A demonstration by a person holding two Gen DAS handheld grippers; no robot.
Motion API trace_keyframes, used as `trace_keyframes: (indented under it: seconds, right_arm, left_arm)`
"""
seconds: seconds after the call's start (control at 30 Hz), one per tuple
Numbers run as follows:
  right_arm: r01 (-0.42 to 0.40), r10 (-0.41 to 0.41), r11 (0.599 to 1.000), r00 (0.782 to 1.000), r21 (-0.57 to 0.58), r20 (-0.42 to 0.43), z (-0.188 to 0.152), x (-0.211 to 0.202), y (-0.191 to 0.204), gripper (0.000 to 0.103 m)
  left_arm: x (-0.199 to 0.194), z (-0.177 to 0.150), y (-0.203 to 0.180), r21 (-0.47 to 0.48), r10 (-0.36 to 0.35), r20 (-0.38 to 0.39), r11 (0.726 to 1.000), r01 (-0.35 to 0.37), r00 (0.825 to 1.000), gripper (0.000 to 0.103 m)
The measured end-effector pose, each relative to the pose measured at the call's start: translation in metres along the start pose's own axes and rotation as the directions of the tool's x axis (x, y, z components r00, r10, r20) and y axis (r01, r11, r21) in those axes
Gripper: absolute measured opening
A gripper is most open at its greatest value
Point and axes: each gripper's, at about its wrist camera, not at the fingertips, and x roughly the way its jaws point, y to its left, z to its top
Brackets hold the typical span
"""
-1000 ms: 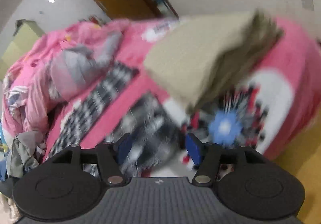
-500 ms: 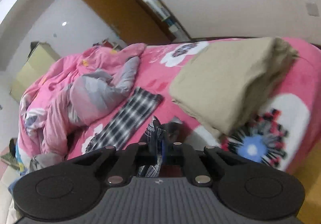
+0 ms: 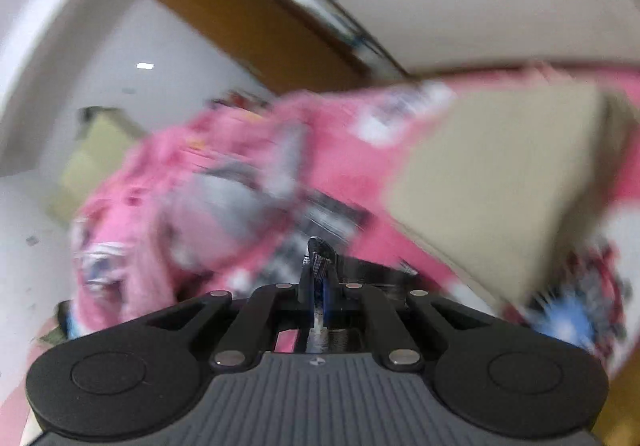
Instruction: Fold clothes
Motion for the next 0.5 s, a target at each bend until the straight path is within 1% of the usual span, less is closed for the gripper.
trace_keyframes:
  seconds: [0.07, 0.1, 0.17, 0.2, 0.27, 0.3, 0.33, 0.37, 0.5]
  right_arm:
    - [0.022, -0.02, 0.998, 0.999, -0.051, 0.037, 0.0, -0.015, 0.006, 0.004]
    - [0.049, -0.046, 0.997, 0.998, -0.055, 0.047, -0.003, -0.021, 0.001, 0.004]
    - [0.146, -0.146, 0.989, 0.989, 0.01, 0.014, -0.022, -0.025, -0.037, 0.004]
    - [0.202, -0.201, 0.978, 0.979, 0.049, -0.017, -0.033, -0.02, -0.058, 0.004]
    - [0.319, -0.306, 0.939, 0.945, 0.128, -0.115, -0.058, -0.006, -0.106, 0.004]
    - [0.356, -0.332, 0.92, 0.93, 0.165, -0.155, -0.07, 0.0, -0.124, 0.004]
    - [0.363, -0.334, 0.912, 0.928, 0.189, -0.167, -0.079, 0.003, -0.134, 0.004]
    - [0.356, -0.33, 0.914, 0.931, 0.194, -0.155, -0.082, 0.002, -0.135, 0.004]
    - [0.32, -0.312, 0.938, 0.947, 0.131, -0.079, -0.074, -0.006, -0.112, 0.004]
  left_arm:
    - [0.0, -0.001, -0.002, -0.01, -0.037, 0.004, 0.999, 0.037, 0.999, 0.002]
    - [0.001, -0.003, -0.002, -0.015, -0.054, -0.001, 0.998, 0.054, 0.999, 0.002]
    - [0.007, -0.009, -0.003, -0.021, -0.082, -0.025, 0.996, 0.081, 0.996, 0.002]
    - [0.016, -0.016, -0.003, -0.018, -0.083, -0.063, 0.996, 0.082, 0.994, 0.002]
    - [0.033, -0.03, -0.003, -0.015, -0.085, -0.144, 0.996, 0.083, 0.986, 0.002]
    - [0.04, -0.035, -0.003, -0.014, -0.085, -0.178, 0.996, 0.084, 0.98, 0.002]
    - [0.044, -0.039, -0.003, -0.01, -0.085, -0.195, 0.996, 0.085, 0.977, 0.002]
    - [0.045, -0.04, -0.005, -0.001, -0.083, -0.199, 0.996, 0.085, 0.976, 0.002]
    - [0.04, -0.033, -0.011, 0.029, -0.09, -0.167, 0.995, 0.097, 0.982, 0.002]
